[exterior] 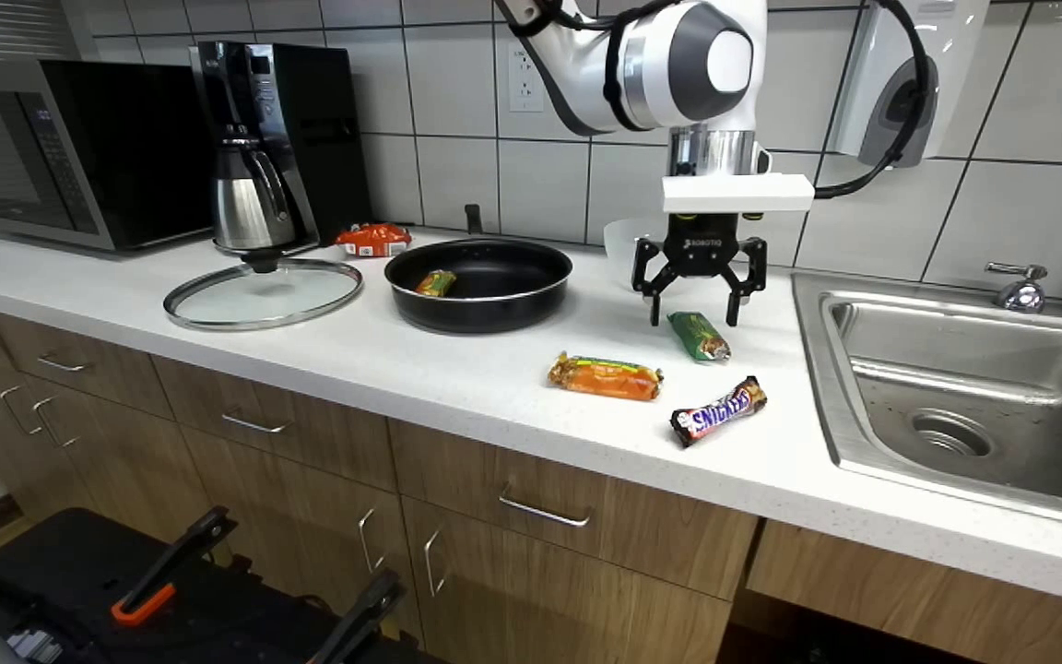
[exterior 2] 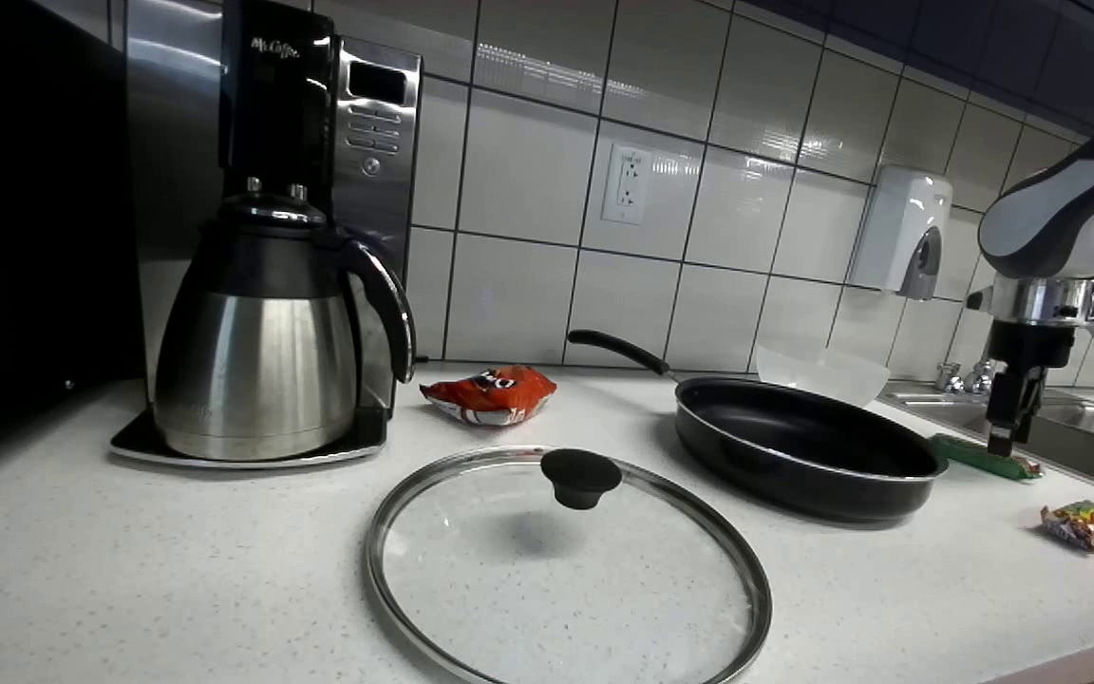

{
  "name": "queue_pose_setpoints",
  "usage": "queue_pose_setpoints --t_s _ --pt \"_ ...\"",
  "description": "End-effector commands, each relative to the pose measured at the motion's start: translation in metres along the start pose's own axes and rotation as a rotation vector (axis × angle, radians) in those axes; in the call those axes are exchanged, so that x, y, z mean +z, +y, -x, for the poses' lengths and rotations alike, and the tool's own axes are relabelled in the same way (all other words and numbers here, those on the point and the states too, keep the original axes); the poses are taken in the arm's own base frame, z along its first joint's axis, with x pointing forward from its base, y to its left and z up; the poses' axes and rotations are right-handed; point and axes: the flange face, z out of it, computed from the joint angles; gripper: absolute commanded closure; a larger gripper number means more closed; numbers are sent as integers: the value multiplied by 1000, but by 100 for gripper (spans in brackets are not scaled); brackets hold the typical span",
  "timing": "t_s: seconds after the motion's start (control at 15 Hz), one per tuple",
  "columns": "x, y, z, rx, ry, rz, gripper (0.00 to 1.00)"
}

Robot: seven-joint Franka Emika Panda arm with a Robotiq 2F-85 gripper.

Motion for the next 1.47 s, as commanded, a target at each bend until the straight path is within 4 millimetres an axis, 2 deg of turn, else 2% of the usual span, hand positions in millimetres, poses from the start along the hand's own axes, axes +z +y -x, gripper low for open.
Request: queue_pose_setpoints --t_s 0.0,1.2,1.27,1.33,1.4 --pt "1 14 -4 -17 -12 -30 0" --pt "19 37 -24 -13 -46 -49 0" --pt "20 38 -24 -14 -47 -49 8" --pt "20 39 -25 -15 -46 -48 26" --pt "21 40 -26 -14 -45 -49 32"
